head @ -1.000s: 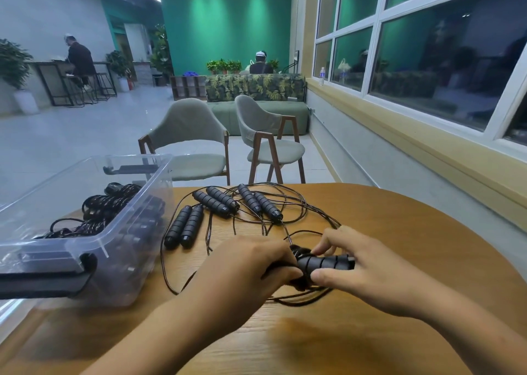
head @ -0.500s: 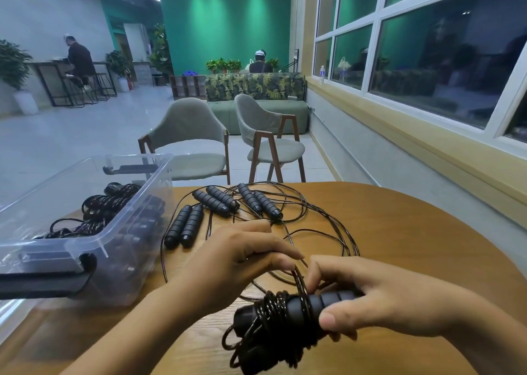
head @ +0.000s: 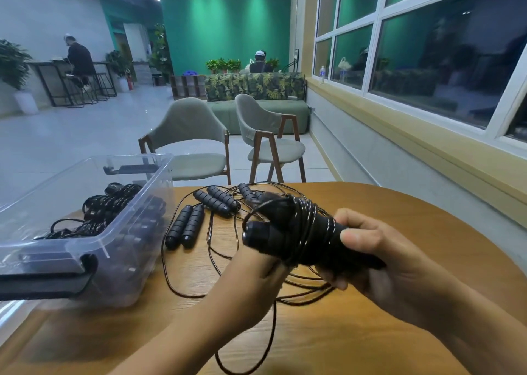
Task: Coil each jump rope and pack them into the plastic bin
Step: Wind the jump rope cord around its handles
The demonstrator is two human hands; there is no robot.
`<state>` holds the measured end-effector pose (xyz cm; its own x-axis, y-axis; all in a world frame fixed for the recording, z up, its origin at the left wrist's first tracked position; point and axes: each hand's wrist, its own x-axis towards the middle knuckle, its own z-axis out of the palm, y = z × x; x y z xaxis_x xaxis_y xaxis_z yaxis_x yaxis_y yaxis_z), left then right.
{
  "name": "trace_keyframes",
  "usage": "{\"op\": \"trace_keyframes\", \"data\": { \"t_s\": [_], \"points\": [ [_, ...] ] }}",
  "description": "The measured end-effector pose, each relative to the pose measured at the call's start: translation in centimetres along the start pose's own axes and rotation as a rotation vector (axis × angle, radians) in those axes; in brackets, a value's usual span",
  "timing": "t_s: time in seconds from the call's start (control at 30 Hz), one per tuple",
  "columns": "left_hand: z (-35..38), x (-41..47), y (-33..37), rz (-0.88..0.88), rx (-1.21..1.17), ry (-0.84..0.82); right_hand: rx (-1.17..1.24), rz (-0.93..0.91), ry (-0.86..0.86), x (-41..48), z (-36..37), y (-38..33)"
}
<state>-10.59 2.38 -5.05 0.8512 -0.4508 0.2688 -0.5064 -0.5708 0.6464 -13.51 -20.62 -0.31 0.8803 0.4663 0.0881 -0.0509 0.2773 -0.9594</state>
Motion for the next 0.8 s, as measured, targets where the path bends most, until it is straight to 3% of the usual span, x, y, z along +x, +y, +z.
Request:
{"op": "trace_keyframes", "data": {
  "t_s": [0.1, 0.3, 0.5, 0.67, 0.8],
  "points": [
    [0.6, 0.0, 1.2, 0.008, -0.083, -0.01, -0.037, -0.044, 0.109, 0.2, 0.0, 0.0],
    [1.1, -0.7, 1.8, 0.022, 0.038, -0.065, -0.117, -0.113, 0.312, 0.7, -0.7, 0.3],
    [1.2, -1.4, 2.9, 0.067, 0.235, -0.14, -0.62, -0.199, 0.485, 0.8, -1.7, 1.2],
    [0.5, -1.6, 3.0, 0.103, 0.327, -0.146, -0.991, -0.251, 0.425, 0.7, -2.3, 1.7],
    [-0.9, -1.4, 3.1, 0.152, 0.345, -0.087, -1.116, -0.153, 0.261, 0.5, -2.6, 1.7]
  ]
}}
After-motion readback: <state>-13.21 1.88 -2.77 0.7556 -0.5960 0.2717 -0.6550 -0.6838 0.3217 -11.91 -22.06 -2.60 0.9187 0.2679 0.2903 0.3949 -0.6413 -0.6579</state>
